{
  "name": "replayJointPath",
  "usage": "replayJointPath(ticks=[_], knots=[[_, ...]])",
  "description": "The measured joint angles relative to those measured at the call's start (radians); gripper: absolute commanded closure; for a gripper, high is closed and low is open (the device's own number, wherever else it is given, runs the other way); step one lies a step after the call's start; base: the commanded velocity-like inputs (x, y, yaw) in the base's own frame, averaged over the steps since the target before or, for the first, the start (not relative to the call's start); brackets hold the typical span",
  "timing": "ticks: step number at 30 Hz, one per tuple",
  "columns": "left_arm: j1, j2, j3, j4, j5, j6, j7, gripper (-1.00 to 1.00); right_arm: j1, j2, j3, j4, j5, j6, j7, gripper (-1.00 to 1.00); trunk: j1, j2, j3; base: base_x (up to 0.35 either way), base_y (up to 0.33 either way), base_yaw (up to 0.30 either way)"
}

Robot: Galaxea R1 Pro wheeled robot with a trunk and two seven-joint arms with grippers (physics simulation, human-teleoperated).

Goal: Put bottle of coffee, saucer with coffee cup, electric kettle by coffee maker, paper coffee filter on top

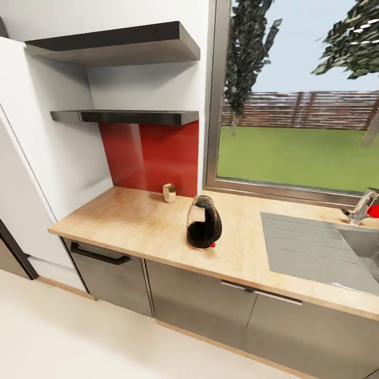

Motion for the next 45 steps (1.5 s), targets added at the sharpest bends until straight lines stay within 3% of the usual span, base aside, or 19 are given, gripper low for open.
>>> replayJointPath(ticks=[14,15,17,23,27,32,39,45], knots=[[0.000,0.003,-0.003,0.000,-0.002,0.001,0.000,-1.00,0.000,0.002,-0.003,-0.012,-0.002,-0.040,-0.002,-1.00,0.000,0.000,0.001,0.000,0.000,-0.009],[0.000,0.005,-0.003,0.001,-0.003,0.001,0.001,-1.00,0.000,0.002,-0.003,-0.069,-0.001,-0.100,-0.001,-1.00,0.000,0.000,0.001,0.000,0.000,-0.002],[0.000,0.009,-0.003,0.001,-0.002,0.001,0.001,-1.00,0.000,0.003,-0.004,-0.137,-0.002,-0.145,-0.001,-1.00,0.000,0.000,0.001,0.000,0.000,0.000],[0.000,0.011,-0.003,-0.001,-0.002,0.000,0.000,-1.00,0.000,0.024,-0.003,-0.315,-0.003,-0.211,0.000,-1.00,0.000,0.000,0.001,0.000,0.000,0.000],[0.000,0.011,-0.003,-0.001,-0.002,0.000,0.001,-1.00,0.000,0.058,-0.002,-0.422,-0.003,-0.246,0.000,-1.00,0.000,0.000,0.001,0.000,0.000,0.000],[0.000,0.012,-0.003,-0.001,-0.001,0.000,0.002,-1.00,0.000,0.096,0.000,-0.484,-0.002,-0.284,0.002,-1.00,0.000,0.000,0.001,0.000,0.000,0.000],[0.000,0.013,0.001,-0.003,0.000,0.000,0.002,-1.00,0.000,0.119,0.003,-0.560,-0.002,-0.314,0.004,-1.00,0.000,0.000,0.001,-0.051,0.000,0.000],[0.000,0.013,0.003,-0.004,0.001,0.000,0.002,-1.00,0.001,0.119,0.063,-0.615,-0.002,-0.316,0.004,-1.00,0.000,0.000,0.001,-0.230,0.000,0.000]])
